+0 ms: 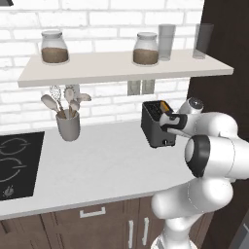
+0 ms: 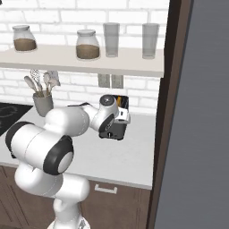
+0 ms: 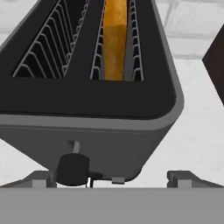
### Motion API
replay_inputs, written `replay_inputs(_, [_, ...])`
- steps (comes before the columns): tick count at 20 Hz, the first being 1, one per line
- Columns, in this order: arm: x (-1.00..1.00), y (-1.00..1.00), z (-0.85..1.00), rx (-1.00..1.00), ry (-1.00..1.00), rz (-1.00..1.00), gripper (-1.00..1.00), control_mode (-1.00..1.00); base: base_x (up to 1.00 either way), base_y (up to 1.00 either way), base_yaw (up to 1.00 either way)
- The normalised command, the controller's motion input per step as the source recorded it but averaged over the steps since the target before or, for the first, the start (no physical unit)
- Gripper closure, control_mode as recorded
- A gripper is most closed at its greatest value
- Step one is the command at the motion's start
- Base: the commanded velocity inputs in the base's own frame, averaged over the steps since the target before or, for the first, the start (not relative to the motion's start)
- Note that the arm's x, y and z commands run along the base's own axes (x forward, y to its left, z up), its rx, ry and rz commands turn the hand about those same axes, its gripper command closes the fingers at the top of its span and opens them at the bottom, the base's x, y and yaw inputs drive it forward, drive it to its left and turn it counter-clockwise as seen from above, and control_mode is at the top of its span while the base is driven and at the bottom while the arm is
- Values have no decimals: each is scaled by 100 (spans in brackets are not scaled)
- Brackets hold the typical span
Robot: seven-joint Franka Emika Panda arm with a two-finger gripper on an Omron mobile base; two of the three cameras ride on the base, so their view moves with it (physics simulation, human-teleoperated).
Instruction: Start the toaster. Once the lever pops up, take the bread to the plate on the dining counter.
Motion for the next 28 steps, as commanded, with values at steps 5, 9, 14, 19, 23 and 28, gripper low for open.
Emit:
replay_inputs(5, [0, 0, -10, 0, 0, 0, -100, -100, 0, 0, 0])
replay_inputs(9, [0, 0, -13, 0, 0, 0, -100, -100, 0, 0, 0])
replay_inputs(14, [0, 0, -16, 0, 1, 0, -100, -100, 0, 0, 0])
replay_inputs(19, [0, 0, -19, 0, 0, 0, -100, -100, 0, 0, 0])
replay_inputs(23, [0, 0, -18, 0, 0, 0, -100, -100, 0, 0, 0])
replay_inputs(28, [0, 0, -16, 0, 0, 0, -100, -100, 0, 0, 0])
